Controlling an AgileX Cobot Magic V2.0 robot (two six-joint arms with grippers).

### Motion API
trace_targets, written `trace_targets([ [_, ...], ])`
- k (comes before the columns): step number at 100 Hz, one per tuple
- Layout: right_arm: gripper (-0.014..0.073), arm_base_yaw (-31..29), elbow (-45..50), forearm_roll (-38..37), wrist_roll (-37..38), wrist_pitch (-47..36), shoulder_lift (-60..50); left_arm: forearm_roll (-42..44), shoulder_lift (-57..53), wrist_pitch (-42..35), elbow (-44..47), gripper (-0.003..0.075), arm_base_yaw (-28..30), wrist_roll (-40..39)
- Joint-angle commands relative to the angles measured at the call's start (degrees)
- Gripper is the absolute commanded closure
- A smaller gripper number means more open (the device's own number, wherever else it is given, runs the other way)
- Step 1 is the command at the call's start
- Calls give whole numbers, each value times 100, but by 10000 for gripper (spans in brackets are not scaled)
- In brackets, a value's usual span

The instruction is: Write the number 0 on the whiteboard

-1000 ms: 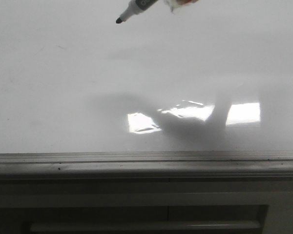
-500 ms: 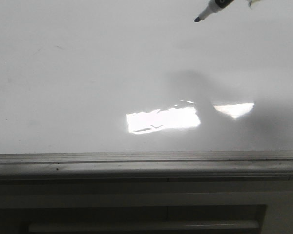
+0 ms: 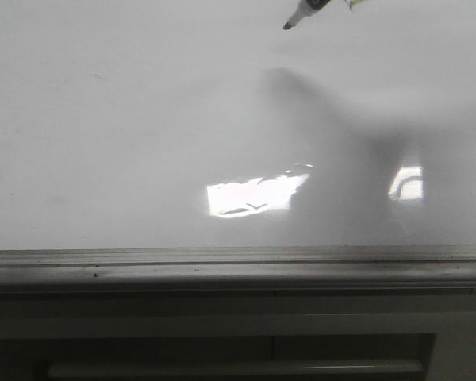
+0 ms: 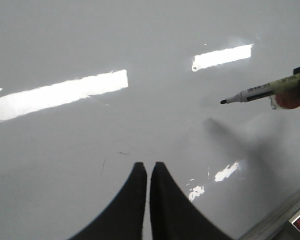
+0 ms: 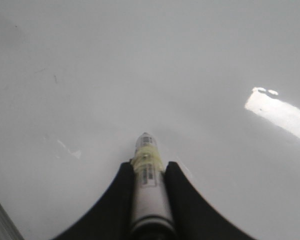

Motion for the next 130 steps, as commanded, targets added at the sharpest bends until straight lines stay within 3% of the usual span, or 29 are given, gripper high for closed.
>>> trace_targets([
  [1, 642, 6, -209, -269, 14, -590, 59, -51, -8, -377, -156, 740, 20, -53],
  [35, 640, 6, -209, -748, 14, -819, 511, -61, -8, -377, -156, 740, 20, -53],
  [79, 640, 241, -461, -773, 14, -641, 906, -61, -8, -364, -156, 740, 20, -53],
  [100, 640, 651, -552, -786, 14, 35, 969, -61, -8, -202, -156, 740, 20, -53],
  [130, 640, 650, -552, -808, 196, 1321, 836, -61, -8, -22, -156, 740, 20, -53],
])
